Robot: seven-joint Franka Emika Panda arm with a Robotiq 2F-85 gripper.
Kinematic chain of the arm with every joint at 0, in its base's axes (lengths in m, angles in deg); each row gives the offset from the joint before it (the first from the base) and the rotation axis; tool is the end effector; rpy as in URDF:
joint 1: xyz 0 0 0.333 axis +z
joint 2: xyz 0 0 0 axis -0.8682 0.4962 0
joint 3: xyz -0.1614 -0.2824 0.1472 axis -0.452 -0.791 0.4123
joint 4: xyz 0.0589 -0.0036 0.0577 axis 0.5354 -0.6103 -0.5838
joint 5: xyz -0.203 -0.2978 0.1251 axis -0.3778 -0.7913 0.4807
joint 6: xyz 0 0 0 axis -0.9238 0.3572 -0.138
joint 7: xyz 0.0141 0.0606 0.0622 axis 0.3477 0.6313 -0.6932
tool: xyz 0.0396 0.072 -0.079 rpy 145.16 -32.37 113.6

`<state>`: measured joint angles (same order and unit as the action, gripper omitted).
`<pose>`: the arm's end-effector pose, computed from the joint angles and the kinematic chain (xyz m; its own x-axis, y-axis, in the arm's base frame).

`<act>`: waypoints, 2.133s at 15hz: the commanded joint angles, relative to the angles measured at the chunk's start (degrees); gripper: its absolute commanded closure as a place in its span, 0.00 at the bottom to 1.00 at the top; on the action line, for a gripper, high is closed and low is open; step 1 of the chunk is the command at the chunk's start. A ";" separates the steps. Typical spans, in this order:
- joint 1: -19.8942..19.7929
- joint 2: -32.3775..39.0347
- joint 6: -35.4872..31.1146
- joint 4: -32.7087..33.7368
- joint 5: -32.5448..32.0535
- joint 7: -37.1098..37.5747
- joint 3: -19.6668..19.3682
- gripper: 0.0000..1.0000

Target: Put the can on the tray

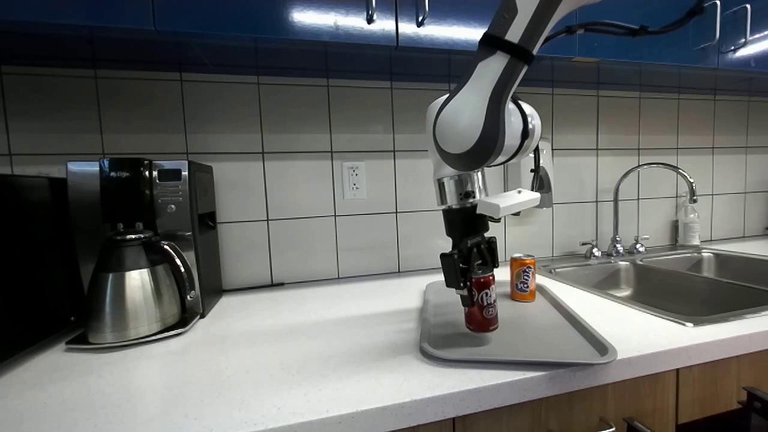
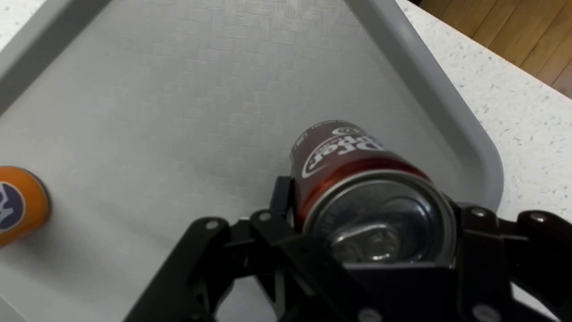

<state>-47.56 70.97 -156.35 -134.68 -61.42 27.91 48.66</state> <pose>0.4385 0.1722 0.2987 0.8362 0.5405 -0.0930 0.5476 -0.8324 0.0849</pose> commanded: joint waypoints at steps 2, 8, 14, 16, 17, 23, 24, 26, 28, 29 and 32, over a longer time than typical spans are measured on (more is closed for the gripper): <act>-0.80 -1.89 1.57 -1.40 -1.42 2.61 -0.13 0.59; -0.79 -1.55 1.90 -1.68 -1.01 2.87 -0.20 0.59; -0.90 -1.57 2.06 -1.68 -0.82 3.22 -0.30 0.00; -0.99 -1.93 1.94 -1.73 -0.81 3.30 -0.41 0.00; -1.07 -2.29 1.78 -1.82 -0.96 3.82 -0.56 0.00; -1.85 -5.13 1.50 -1.61 -1.27 4.71 -1.03 0.00; -1.95 -5.67 1.44 -1.60 -1.41 4.71 -0.96 0.00; -2.09 -6.83 1.42 -1.53 -1.45 4.64 -0.82 0.00; -2.18 -8.05 1.54 -1.45 -1.28 4.39 -0.77 0.00; -2.23 -8.71 1.52 -1.54 -1.37 4.43 -0.75 0.00; -2.80 -10.71 1.62 -1.88 -1.69 3.77 -1.07 0.00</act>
<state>-49.00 63.47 -156.03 -135.86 -61.65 31.19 47.33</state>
